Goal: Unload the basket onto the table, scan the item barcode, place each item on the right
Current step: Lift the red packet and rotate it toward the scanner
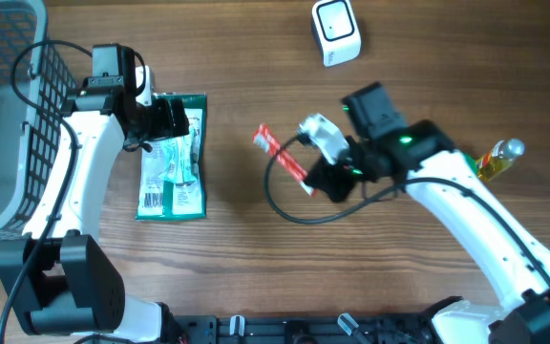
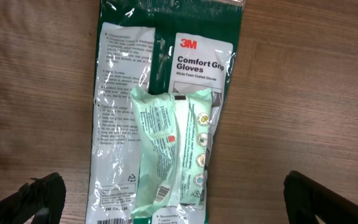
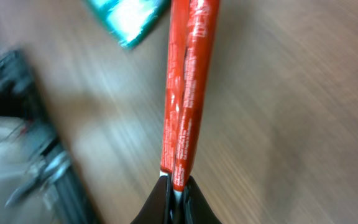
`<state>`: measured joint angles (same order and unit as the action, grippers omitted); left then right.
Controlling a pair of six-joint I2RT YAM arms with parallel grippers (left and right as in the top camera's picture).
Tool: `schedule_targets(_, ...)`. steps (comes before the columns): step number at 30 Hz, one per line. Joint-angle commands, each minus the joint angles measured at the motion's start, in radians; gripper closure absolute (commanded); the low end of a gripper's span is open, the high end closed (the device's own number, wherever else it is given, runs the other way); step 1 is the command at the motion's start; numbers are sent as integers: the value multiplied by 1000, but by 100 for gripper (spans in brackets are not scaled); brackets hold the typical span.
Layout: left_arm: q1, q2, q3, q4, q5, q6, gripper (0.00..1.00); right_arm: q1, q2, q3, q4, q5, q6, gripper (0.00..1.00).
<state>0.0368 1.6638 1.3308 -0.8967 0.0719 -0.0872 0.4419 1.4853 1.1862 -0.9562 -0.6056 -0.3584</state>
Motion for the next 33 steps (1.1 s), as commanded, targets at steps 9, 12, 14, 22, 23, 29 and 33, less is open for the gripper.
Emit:
schedule_targets(9, 5, -13, 10, -1, -6, 1, 0, -49, -21, 0, -332, -412, -660, 96)
schedule_targets(12, 5, -13, 10, -1, -6, 1, 0, -49, -21, 0, -335, -412, -659, 96)
schedule_targets(14, 5, -13, 10, -1, -6, 1, 0, -49, -21, 0, -341, -408, -654, 96)
schedule_targets(22, 5, -13, 10, -1, -6, 1, 0, -49, -21, 0, -343, -360, -528, 96)
schedule_targets(23, 5, -13, 10, -1, -6, 1, 0, -49, -21, 0, -343, -360, -528, 96)
schedule_targets(29, 5, -13, 10, -1, -6, 1, 0, -49, -21, -1, -343, -364, -527, 96)
schedule_targets(33, 5, -13, 10, -1, -6, 1, 0, -48, -21, -1, -343, -364, -513, 96)
